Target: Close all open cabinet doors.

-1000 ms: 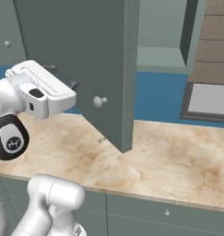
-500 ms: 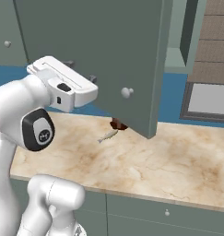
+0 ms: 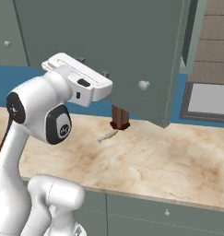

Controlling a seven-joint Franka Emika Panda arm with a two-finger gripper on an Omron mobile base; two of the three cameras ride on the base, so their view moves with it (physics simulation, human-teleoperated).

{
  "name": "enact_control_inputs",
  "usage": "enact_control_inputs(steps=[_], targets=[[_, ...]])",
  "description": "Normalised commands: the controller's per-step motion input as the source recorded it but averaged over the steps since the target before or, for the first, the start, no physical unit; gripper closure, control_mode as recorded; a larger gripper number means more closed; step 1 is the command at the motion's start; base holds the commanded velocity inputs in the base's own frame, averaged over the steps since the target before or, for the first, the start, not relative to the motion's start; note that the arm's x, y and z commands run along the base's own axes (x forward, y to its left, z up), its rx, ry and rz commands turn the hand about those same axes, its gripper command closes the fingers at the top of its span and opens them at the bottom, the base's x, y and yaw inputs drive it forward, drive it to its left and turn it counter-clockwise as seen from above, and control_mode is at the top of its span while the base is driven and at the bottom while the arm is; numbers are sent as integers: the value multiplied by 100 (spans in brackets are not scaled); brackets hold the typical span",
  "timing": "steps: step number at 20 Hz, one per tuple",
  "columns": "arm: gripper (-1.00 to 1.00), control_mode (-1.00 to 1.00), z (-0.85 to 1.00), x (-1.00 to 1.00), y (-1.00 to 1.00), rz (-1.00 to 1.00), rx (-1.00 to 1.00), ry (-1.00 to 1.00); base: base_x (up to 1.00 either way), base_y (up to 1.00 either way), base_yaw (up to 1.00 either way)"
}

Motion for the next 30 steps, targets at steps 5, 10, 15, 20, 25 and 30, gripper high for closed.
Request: enact_control_inputs(steps=[5, 10, 15, 20, 25, 30], targets=[[-100, -100, 0, 36, -23, 10, 0, 0, 0, 0, 0], [-100, -100, 0, 46, -25, 15, 0, 0, 0, 0, 0], [-100, -100, 0, 51, -19, 15, 0, 0, 0, 0, 0], [-100, -100, 0, 39, -12, 10, 0, 0, 0, 0, 0], [-100, -100, 0, 28, -4, 7, 0, 0, 0, 0, 0], [-100, -100, 0, 31, 0, 3, 0, 0, 0, 0, 0]])
